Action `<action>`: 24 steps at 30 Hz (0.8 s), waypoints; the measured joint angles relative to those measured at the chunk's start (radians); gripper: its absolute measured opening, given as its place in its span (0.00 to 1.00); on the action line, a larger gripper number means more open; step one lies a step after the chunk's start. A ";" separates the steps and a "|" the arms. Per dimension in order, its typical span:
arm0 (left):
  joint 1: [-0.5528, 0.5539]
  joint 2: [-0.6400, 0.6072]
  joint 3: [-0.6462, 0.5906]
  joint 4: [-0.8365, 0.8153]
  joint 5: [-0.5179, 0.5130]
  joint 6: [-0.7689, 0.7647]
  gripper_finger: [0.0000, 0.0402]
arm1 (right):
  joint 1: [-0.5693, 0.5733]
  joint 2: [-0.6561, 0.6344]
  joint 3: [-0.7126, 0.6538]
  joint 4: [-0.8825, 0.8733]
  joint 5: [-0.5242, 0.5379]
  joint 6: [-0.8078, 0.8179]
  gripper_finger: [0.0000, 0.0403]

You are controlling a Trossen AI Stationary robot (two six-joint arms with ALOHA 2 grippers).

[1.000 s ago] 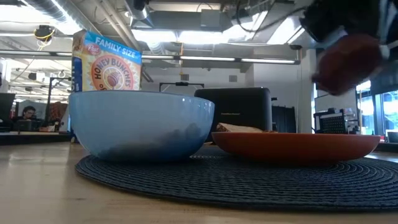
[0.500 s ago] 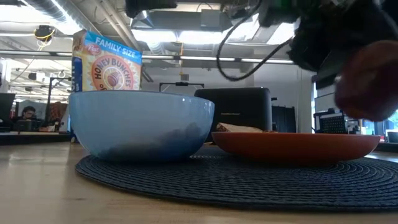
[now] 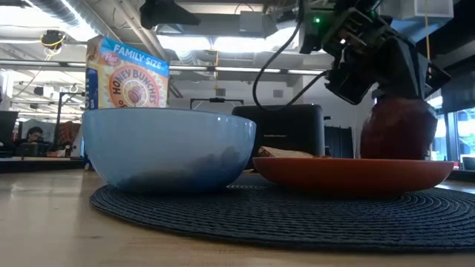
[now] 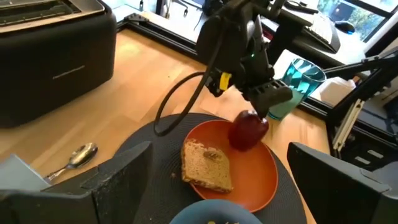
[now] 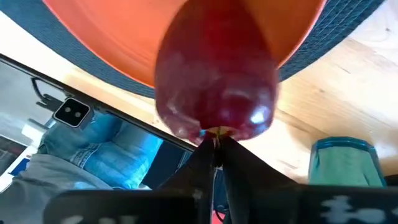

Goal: Arrange a breakfast setting
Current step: Put the red apple from the white bin onto the orange plate

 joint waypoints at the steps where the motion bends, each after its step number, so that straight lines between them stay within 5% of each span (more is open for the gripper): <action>1: 0.000 0.000 0.000 -0.001 0.000 0.002 0.91 | 0.000 0.006 0.001 0.001 -0.004 0.003 0.06; 10: 0.001 0.000 0.000 -0.019 -0.007 0.004 0.91 | 0.003 0.025 0.000 0.051 -0.004 -0.001 0.13; 24: 0.001 0.000 0.000 -0.064 -0.006 0.000 0.91 | 0.003 0.024 0.083 0.039 -0.026 0.008 0.54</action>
